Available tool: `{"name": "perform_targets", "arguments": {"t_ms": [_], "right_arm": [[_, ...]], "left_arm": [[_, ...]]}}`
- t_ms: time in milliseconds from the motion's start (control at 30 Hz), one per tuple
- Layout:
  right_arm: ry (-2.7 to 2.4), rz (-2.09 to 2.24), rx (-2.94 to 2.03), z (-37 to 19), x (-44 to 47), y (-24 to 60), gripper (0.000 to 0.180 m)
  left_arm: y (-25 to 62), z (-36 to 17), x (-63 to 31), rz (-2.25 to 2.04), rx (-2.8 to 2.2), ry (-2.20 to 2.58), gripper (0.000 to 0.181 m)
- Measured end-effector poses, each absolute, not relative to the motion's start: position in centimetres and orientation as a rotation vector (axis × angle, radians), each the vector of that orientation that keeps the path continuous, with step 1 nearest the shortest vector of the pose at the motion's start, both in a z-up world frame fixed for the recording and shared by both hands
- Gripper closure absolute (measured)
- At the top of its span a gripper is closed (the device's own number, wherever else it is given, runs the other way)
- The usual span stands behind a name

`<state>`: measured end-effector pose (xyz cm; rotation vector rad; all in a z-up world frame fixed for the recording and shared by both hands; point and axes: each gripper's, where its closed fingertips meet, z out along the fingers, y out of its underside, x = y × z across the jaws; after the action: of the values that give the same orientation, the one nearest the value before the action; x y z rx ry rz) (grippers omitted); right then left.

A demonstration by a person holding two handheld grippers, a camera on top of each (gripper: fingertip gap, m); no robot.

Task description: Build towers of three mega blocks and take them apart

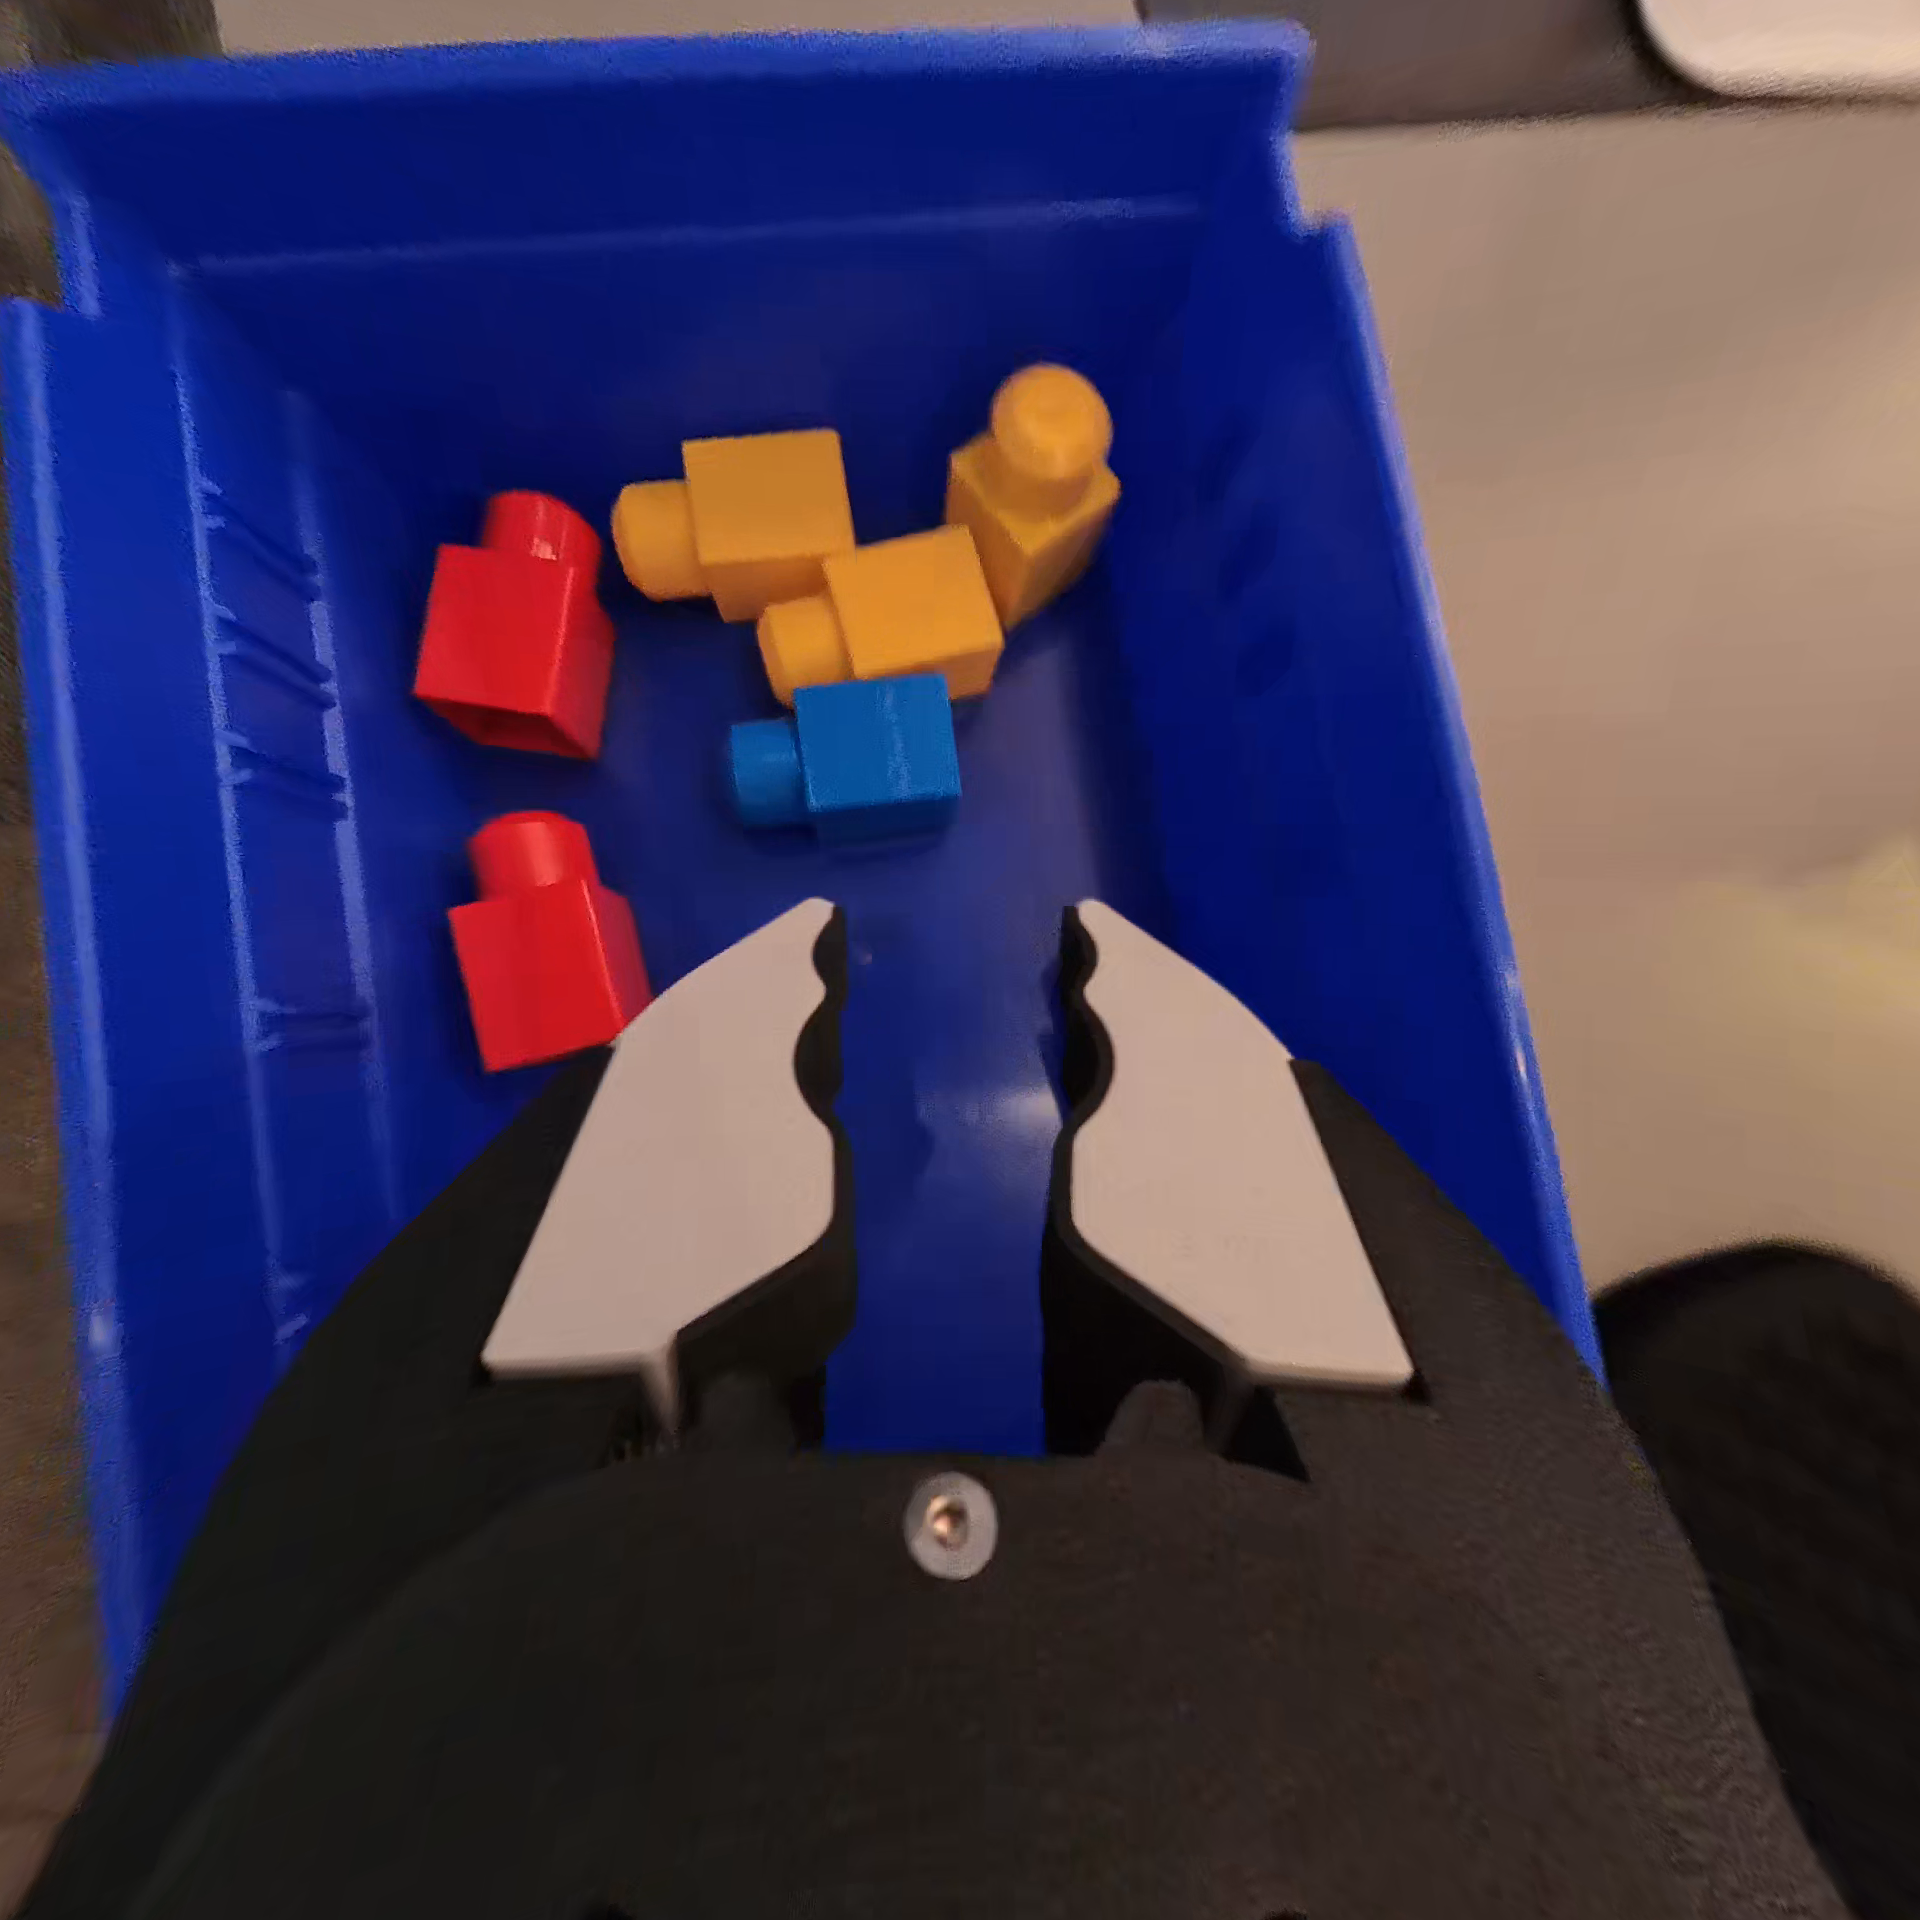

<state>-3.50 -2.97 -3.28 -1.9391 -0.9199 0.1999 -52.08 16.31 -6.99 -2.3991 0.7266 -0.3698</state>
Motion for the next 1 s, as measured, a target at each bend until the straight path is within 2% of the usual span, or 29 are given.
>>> {"name": "perform_targets", "arguments": {"t_ms": [100,133,200,600,1000], "right_arm": [[-0.907,0.172,-1.915,-2.4,-3.1,-3.2,0.132],[-0.904,0.173,-1.91,-2.2,-3.0,-3.3,0.132],[-0.907,0.17,-1.908,-2.1,-3.0,-3.3,0.133],[-0.97,0.156,-1.937,-2.9,-3.9,-3.3,0.135],[-0.988,0.162,-1.939,-3.0,-4.2,-3.4,0.138]], "left_arm": [[18.4,-7.9,-51.9,-0.406,-2.464,0.532,0.166],[18.7,-8.4,-51.8,-0.425,-2.499,0.476,0.166],[19.3,-9.1,-51.7,-0.456,-2.55,0.39,0.155],[21.8,-11.9,-52.4,-0.607,-2.677,-0.105,0.146],[22.9,-12.6,-51.5,-0.632,-2.688,-0.089,0.139]]}}
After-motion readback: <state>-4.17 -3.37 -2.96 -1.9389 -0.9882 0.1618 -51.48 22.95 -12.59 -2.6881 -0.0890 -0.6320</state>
